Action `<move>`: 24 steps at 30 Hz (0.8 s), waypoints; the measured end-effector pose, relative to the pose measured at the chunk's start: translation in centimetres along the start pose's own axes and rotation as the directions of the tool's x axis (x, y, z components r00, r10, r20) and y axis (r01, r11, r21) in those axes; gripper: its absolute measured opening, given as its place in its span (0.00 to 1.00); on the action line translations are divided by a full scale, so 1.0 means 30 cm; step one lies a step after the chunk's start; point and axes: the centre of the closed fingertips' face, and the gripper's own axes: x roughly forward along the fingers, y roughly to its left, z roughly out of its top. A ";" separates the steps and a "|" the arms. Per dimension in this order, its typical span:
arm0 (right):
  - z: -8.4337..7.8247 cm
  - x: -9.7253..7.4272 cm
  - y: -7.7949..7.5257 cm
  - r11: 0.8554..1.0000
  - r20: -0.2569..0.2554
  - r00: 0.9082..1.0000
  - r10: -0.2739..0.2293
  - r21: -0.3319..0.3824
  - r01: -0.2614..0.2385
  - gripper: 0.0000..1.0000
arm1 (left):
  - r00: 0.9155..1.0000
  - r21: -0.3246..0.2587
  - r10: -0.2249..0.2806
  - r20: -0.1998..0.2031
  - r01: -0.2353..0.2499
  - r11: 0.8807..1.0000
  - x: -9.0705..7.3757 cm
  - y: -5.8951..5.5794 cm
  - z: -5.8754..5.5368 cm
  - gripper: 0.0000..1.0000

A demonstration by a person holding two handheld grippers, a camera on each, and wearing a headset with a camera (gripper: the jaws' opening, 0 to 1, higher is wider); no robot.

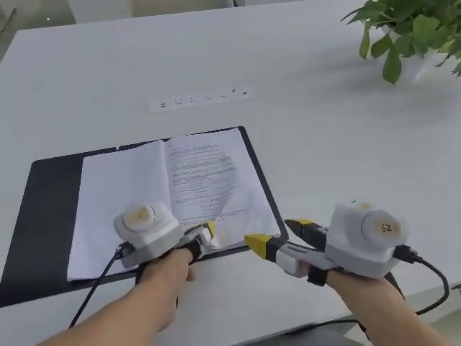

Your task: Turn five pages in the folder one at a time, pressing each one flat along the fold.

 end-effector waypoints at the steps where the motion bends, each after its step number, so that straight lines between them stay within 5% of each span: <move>1: -0.001 0.009 -0.002 1.000 0.000 1.000 0.004 0.007 -0.004 0.54 | 1.000 -0.010 -0.001 0.001 0.001 1.000 0.000 0.002 0.001 0.00; 5: 0.005 0.048 -0.016 0.997 0.003 1.000 0.009 0.077 -0.009 0.53 | 1.000 -0.076 -0.009 0.004 0.009 0.997 -0.001 0.004 0.001 0.00; 19: -0.037 0.097 -0.062 0.980 -0.024 1.000 -0.012 0.196 0.017 0.54 | 1.000 -0.085 -0.010 0.010 0.011 0.996 -0.002 0.002 0.001 0.00; 24: -0.050 0.099 -0.067 0.978 -0.040 0.999 -0.008 0.209 0.016 0.46 | 1.000 -0.084 -0.012 0.009 0.013 0.996 -0.001 0.002 0.000 0.00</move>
